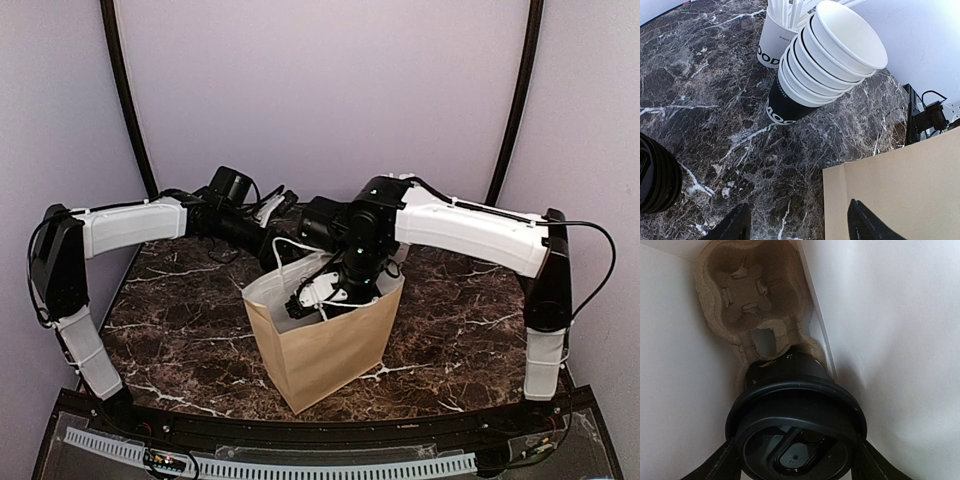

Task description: Pack the takeout coffee

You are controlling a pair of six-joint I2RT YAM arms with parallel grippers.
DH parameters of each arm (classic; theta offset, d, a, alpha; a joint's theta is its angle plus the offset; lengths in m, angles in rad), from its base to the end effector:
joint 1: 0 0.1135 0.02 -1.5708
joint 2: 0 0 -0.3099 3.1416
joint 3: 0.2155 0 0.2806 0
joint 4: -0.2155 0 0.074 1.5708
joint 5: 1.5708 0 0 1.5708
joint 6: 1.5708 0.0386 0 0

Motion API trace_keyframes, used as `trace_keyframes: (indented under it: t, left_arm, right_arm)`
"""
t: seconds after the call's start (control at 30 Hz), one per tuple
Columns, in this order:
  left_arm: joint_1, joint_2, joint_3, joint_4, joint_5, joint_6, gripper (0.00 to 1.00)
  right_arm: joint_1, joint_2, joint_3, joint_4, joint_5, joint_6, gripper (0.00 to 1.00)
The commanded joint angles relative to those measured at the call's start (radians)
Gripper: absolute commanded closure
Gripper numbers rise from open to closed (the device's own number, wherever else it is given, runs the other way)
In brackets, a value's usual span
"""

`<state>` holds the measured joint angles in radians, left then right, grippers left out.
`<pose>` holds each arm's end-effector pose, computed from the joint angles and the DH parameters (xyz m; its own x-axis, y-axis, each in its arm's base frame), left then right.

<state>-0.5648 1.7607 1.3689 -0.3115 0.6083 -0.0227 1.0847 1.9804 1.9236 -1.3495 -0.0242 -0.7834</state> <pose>0.3559 -0.2517 0.3003 -0.5645 0.3356 -0.7541 0.7948 0.4676 -0.3868 0.2042 0.3885 0.3310 0.2985 -0.9451 -0.1329 -0.9528 -0.2871 -0.0987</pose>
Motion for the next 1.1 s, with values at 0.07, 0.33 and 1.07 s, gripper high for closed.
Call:
trace_keyframes:
  t: [0.07,0.33,1.07]
  left_arm:
    - [0.005,-0.065,-0.048,-0.007,0.001,-0.008,0.31]
    - [0.005,-0.106,-0.05,-0.022,-0.012,-0.001,0.31]
    - [-0.124,-0.412,-0.006,-0.202,-0.115,-0.028,0.31]
  right_arm:
    - [0.02,-0.025,0.095,-0.063,0.08,0.035,0.2]
    - [0.046,-0.059,0.115,-0.062,0.09,0.053,0.01]
    - [0.059,-0.169,0.258,-0.062,0.117,0.08,0.01]
